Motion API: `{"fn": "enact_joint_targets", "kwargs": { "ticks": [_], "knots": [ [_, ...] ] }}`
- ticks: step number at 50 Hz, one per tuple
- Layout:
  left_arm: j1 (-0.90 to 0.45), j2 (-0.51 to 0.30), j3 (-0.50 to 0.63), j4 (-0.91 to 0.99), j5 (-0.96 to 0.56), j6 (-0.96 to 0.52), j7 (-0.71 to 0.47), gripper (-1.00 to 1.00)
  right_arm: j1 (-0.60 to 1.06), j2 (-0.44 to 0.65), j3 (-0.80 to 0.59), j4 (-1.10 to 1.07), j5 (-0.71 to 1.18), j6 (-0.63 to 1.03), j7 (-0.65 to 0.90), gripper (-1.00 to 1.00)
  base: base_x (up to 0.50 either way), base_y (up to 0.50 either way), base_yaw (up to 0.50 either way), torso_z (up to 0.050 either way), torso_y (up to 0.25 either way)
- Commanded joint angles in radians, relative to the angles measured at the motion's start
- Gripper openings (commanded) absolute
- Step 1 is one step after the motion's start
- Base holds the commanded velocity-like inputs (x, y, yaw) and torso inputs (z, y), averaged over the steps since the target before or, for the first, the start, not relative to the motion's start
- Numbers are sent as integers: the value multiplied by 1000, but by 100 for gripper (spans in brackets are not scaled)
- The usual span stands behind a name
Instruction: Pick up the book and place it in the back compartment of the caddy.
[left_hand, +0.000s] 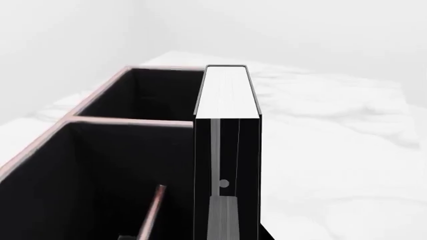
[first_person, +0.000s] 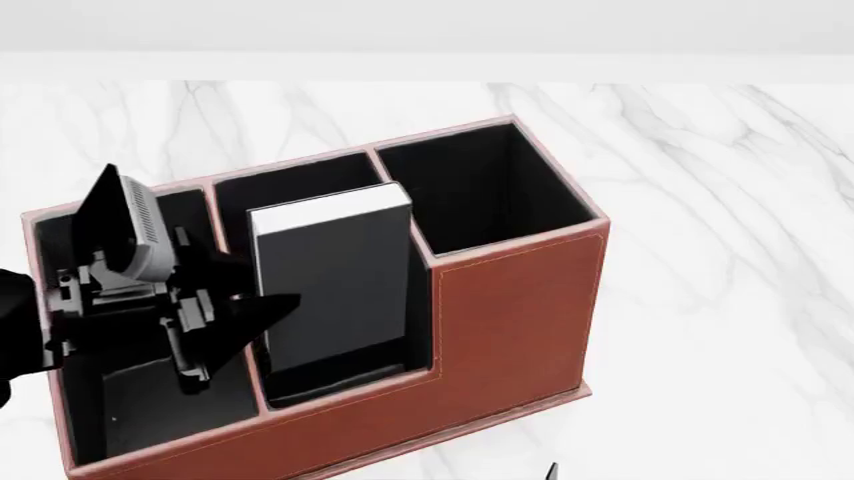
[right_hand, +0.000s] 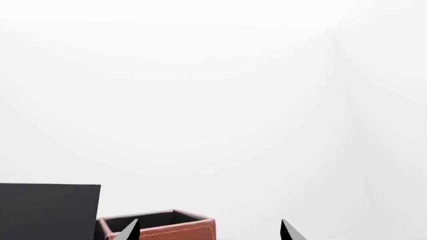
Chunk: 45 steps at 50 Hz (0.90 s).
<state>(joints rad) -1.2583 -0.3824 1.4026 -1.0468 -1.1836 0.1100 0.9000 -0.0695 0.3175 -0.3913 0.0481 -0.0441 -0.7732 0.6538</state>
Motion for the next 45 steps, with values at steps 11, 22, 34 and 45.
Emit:
{"fn": "enact_joint_targets", "kwargs": {
  "ticks": [11, 22, 34, 45],
  "knots": [
    [-12, 140, -129, -261, 27, 33, 108, -100, 3, 3, -5, 2, -1, 0, 5, 100, 0, 0, 0, 1, 2],
    [10, 153, -287, -261, 175, 12, 108, -100, -2, 7, -6, -5, 0, -2, 10, 100, 0, 0, 0, 0, 1],
    [38, 174, -574, -262, 466, -19, 63, -100, 3, 8, -11, 2, 4, -5, 10, 100, 0, 0, 0, 0, 2],
    [56, 199, -902, -262, 790, -67, 87, -100, 2, 11, -12, 0, 5, -8, 13, 100, 0, 0, 0, 1, 2]
  ]
}}
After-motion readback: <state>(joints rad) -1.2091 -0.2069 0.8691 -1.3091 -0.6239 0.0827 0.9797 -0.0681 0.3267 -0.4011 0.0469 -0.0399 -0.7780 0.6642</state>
